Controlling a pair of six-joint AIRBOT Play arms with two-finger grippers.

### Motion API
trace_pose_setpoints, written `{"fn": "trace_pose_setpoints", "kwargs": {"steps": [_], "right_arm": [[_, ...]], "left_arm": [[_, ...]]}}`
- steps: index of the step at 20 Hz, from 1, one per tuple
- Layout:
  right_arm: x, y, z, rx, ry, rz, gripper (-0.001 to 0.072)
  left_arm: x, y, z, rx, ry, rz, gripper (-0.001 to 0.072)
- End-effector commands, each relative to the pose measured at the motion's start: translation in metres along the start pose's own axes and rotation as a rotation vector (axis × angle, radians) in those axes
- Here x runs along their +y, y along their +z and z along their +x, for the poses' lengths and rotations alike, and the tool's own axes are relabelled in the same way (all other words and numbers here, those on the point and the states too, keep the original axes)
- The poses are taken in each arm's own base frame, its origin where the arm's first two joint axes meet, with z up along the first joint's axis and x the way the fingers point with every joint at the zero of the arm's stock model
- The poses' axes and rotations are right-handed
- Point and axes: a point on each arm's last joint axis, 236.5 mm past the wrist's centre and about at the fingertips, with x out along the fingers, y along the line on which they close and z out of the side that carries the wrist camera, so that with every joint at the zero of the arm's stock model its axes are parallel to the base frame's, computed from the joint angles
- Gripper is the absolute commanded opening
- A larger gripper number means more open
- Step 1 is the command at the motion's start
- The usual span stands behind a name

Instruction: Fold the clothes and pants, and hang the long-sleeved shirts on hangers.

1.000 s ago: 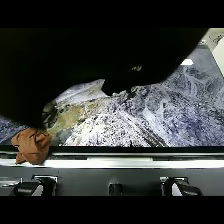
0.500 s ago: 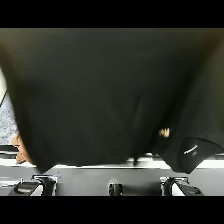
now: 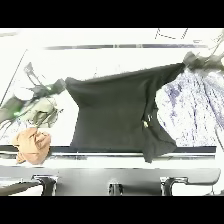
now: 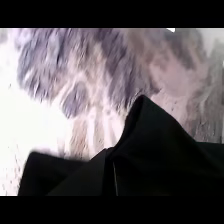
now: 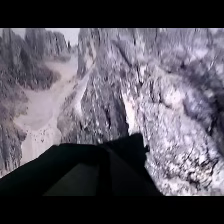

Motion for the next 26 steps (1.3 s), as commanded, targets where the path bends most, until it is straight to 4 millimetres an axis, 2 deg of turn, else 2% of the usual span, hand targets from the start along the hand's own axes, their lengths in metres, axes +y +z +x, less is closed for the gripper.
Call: {"fn": "trace_pose_setpoints", "kwargs": {"steps": [1, 2, 3, 4, 5, 6, 7, 8, 10, 12, 14, 15, 16, 19, 20, 22, 23, 24, 26], "right_arm": [[-0.015, -0.061, 0.041, 0.261, 0.011, 0.122, 0.0039], [-0.02, -0.069, 0.038, 0.299, -0.008, 0.091, 0.004], [-0.026, -0.076, 0.031, 0.328, -0.034, 0.059, 0.0096], [-0.036, -0.082, 0.018, 0.362, -0.076, -0.002, 0.0336], [-0.056, -0.088, 0.001, 0.407, -0.133, -0.084, 0.0527], [-0.091, -0.096, -0.022, 0.475, -0.245, -0.114, 0.0538], [-0.127, -0.104, -0.046, 0.549, -0.353, -0.089, 0.0536], [-0.154, -0.118, -0.07, 0.63, -0.41, -0.023, 0.0537], [-0.177, -0.143, -0.092, 0.704, -0.389, 0.149, 0.054], [-0.191, -0.172, -0.101, 0.746, -0.38, 0.203, 0.0571], [-0.197, -0.201, -0.102, 0.774, -0.376, 0.207, 0.0577], [-0.198, -0.211, -0.099, 0.775, -0.371, 0.206, 0.0577], [-0.199, -0.221, -0.095, 0.776, -0.362, 0.211, 0.0577], [-0.203, -0.243, -0.089, 0.809, -0.353, 0.225, 0.0576], [-0.204, -0.249, -0.087, 0.818, -0.35, 0.233, 0.0576], [-0.205, -0.267, -0.083, 0.849, -0.333, 0.248, 0.0576], [-0.206, -0.279, -0.08, 0.869, -0.325, 0.249, 0.0576], [-0.208, -0.29, -0.077, 0.883, -0.315, 0.253, 0.0578], [-0.205, -0.309, -0.069, 0.898, -0.272, 0.256, 0.0633]], "left_arm": [[0.026, -0.052, 0.036, 0.179, 0.02, -0.138, 0.0024], [0.025, -0.056, 0.034, 0.199, 0.015, -0.125, 0.0071], [0.025, -0.057, 0.028, 0.225, 0.007, -0.1, 0.024], [0.029, -0.057, 0.018, 0.262, 0.004, -0.083, 0.044], [0.039, -0.059, 0.003, 0.325, 0.017, -0.079, 0.057], [0.053, -0.064, -0.015, 0.405, 0.04, -0.076, 0.0587], [0.072, -0.077, -0.038, 0.513, 0.075, -0.08, 0.0587], [0.09, -0.097, -0.06, 0.626, 0.115, -0.088, 0.0585], [0.119, -0.147, -0.093, 0.825, 0.195, -0.109, 0.0581], [0.131, -0.191, -0.101, 0.902, 0.193, -0.12, 0.0578], [0.132, -0.22, -0.097, 0.916, 0.155, -0.137, 0.0575], [0.134, -0.232, -0.093, 0.912, 0.156, -0.158, 0.0528], [0.136, -0.24, -0.089, 0.906, 0.159, -0.162, 0.0479], [0.135, -0.257, -0.083, 0.912, 0.168, -0.148, 0.0478], [0.132, -0.258, -0.078, 0.902, 0.165, -0.138, 0.0458], [0.126, -0.254, -0.064, 0.85, 0.16, -0.133, 0.0224], [0.124, -0.252, -0.059, 0.824, 0.16, -0.132, 0.0082], [0.121, -0.25, -0.055, 0.811, 0.157, -0.127, 0.0021], [0.119, -0.249, -0.055, 0.803, 0.153, -0.12, 0.002]]}}
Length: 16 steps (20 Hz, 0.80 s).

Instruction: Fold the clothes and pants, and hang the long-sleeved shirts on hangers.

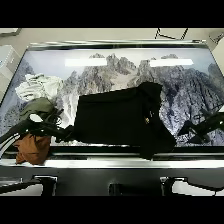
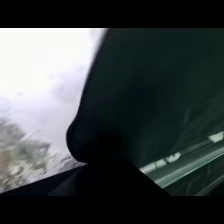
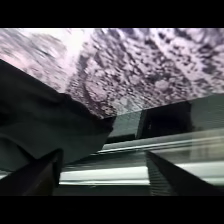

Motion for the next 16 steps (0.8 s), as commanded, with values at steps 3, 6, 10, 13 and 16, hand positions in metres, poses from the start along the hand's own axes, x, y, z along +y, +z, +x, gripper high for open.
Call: {"fn": "trace_pose_setpoints", "kwargs": {"steps": [3, 6, 10, 13, 16], "right_arm": [[0.021, -0.008, 0.046, 0.0, 0.137, -0.015, 0.0635], [0.038, 0.0, 0.052, -0.039, 0.221, 0.013, 0.043], [0.076, 0.013, 0.005, -0.14, 0.338, -0.123, 0.0037], [0.127, 0.042, -0.128, -0.518, 0.395, -0.309, 0.0037], [0.2, 0.003, -0.354, -1.17, 0.457, -0.529, 0.0037]], "left_arm": [[-0.008, 0.012, -0.004, -0.081, 0.004, 0.032, 0.002], [-0.017, 0.014, -0.016, -0.121, -0.005, 0.062, 0.002], [-0.052, 0.031, -0.059, -0.278, -0.031, 0.201, 0.0019], [-0.14, 0.063, -0.186, -0.683, -0.097, 0.414, 0.0018], [-0.256, 0.025, -0.401, -1.33, -0.192, 0.681, 0.0019]]}}
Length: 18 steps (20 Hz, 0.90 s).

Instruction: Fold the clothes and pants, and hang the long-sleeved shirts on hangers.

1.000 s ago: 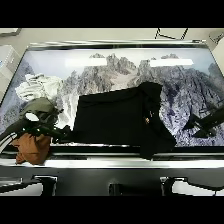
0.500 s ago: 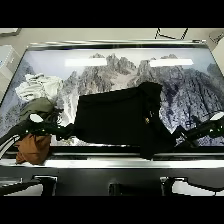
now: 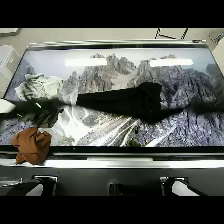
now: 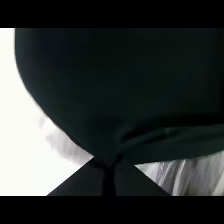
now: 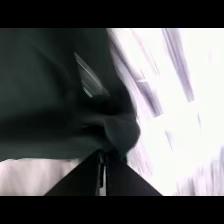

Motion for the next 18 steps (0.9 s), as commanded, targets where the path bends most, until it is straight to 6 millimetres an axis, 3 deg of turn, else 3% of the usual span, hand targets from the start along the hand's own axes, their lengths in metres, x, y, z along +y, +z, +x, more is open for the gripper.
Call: {"fn": "trace_pose_setpoints", "kwargs": {"steps": [1, 2, 3, 4, 5, 8, 11, 13, 15, 16, 18], "right_arm": [[0.166, 0.111, -0.197, -0.696, 0.097, -0.365, 0.0037], [0.212, 0.111, -0.265, -0.896, 0.092, -0.466, 0.0037], [0.247, 0.097, -0.318, -1.038, 0.083, -0.547, 0.0037], [0.275, 0.073, -0.357, -1.137, 0.067, -0.616, 0.0037], [0.294, 0.049, -0.381, -1.191, 0.073, -0.643, 0.0037], [0.323, -0.01, -0.424, -1.305, 0.077, -0.674, 0.0037], [0.332, -0.034, -0.469, -1.478, 0.05, -0.672, 0.0037], [0.329, -0.033, -0.474, -1.499, 0.025, -0.668, 0.0037], [0.316, -0.019, -0.447, -1.389, -0.004, -0.652, 0.0037], [0.3, -0.007, -0.418, -1.273, -0.031, -0.635, 0.0037], [0.255, 0.017, -0.345, -0.977, -0.076, -0.568, 0.0037]], "left_arm": [[-0.126, 0.171, -0.201, -0.768, -0.07, 0.276, 0.0019], [-0.159, 0.19, -0.264, -0.944, -0.099, 0.318, 0.0019], [-0.188, 0.194, -0.319, -1.075, -0.132, 0.357, 0.0019], [-0.208, 0.189, -0.354, -1.142, -0.158, 0.389, 0.0019], [-0.223, 0.18, -0.377, -1.175, -0.179, 0.414, 0.002], [-0.24, 0.155, -0.403, -1.192, -0.204, 0.456, 0.0019], [-0.247, 0.15, -0.432, -1.279, -0.216, 0.457, 0.0019], [-0.247, 0.151, -0.431, -1.279, -0.214, 0.456, 0.0019], [-0.24, 0.157, -0.405, -1.203, -0.2, 0.457, 0.0019], [-0.23, 0.161, -0.378, -1.121, -0.162, 0.469, 0.0019], [-0.196, 0.162, -0.298, -0.878, -0.09, 0.469, 0.0019]]}}
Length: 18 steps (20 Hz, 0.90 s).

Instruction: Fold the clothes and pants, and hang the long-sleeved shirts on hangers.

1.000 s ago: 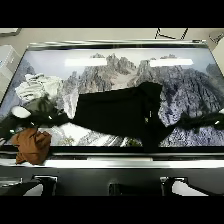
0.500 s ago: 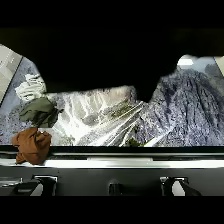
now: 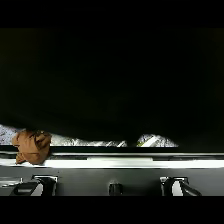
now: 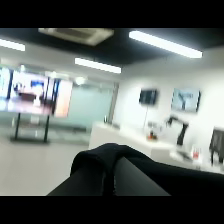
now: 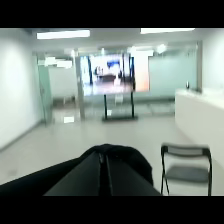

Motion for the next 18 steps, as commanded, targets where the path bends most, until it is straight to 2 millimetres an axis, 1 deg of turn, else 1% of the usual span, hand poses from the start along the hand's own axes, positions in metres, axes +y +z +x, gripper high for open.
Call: {"fn": "trace_pose_setpoints", "kwargs": {"steps": [1, 2, 3, 4, 5, 6, 7, 8, 9, 10, 11, 12, 13, 15, 16, 18], "right_arm": [[-0.037, -0.126, 0.039, 0.451, 0.006, 0.098, 0.0037], [-0.055, -0.17, 0.055, 0.57, -0.004, 0.184, 0.0036], [-0.076, -0.214, 0.072, 0.664, -0.028, 0.27, 0.0036], [-0.093, -0.268, 0.086, 0.777, -0.041, 0.345, 0.0036], [-0.102, -0.321, 0.094, 0.891, -0.049, 0.414, 0.0036], [-0.097, -0.378, 0.1, 1.012, -0.026, 0.474, 0.0036], [-0.087, -0.428, 0.108, 1.101, -0.003, 0.511, 0.0036], [-0.08, -0.472, 0.12, 1.152, 0.004, 0.532, 0.0037], [-0.073, -0.505, 0.134, 1.172, 0.003, 0.552, 0.0037], [-0.067, -0.533, 0.149, 1.17, -0.013, 0.59, 0.0037], [-0.062, -0.555, 0.164, 1.15, -0.038, 0.638, 0.0038], [-0.058, -0.571, 0.177, 1.124, -0.059, 0.682, 0.0038], [-0.054, -0.584, 0.187, 1.1, -0.074, 0.71, 0.0038], [-0.049, -0.605, 0.197, 1.08, -0.092, 0.71, 0.0038], [-0.047, -0.613, 0.199, 1.081, -0.094, 0.708, 0.0038], [-0.043, -0.626, 0.194, 1.117, -0.092, 0.711, 0.0039]], "left_arm": [[0.034, -0.123, 0.031, 0.374, 0.015, -0.023, 0.0019], [0.05, -0.177, 0.039, 0.506, 0.022, -0.066, 0.002], [0.067, -0.238, 0.044, 0.642, 0.037, -0.12, 0.002], [0.083, -0.299, 0.044, 0.763, 0.058, -0.176, 0.0019], [0.096, -0.355, 0.04, 0.868, 0.082, -0.224, 0.0019], [0.111, -0.407, 0.031, 0.962, 0.115, -0.27, 0.002], [0.126, -0.458, 0.021, 1.047, 0.162, -0.329, 0.0019], [0.139, -0.501, 0.012, 1.116, 0.218, -0.403, 0.002], [0.151, -0.532, 0.005, 1.161, 0.261, -0.445, 0.002], [0.161, -0.557, 0.001, 1.183, 0.301, -0.485, 0.002], [0.169, -0.577, 0.0, 1.185, 0.332, -0.53, 0.0021], [0.175, -0.59, 0.003, 1.167, 0.358, -0.568, 0.002], [0.181, -0.599, 0.006, 1.14, 0.385, -0.6, 0.0021], [0.189, -0.609, 0.012, 1.097, 0.42, -0.632, 0.0021], [0.189, -0.614, 0.012, 1.1, 0.423, -0.632, 0.0021], [0.184, -0.621, 0.007, 1.128, 0.416, -0.64, 0.0022]]}}
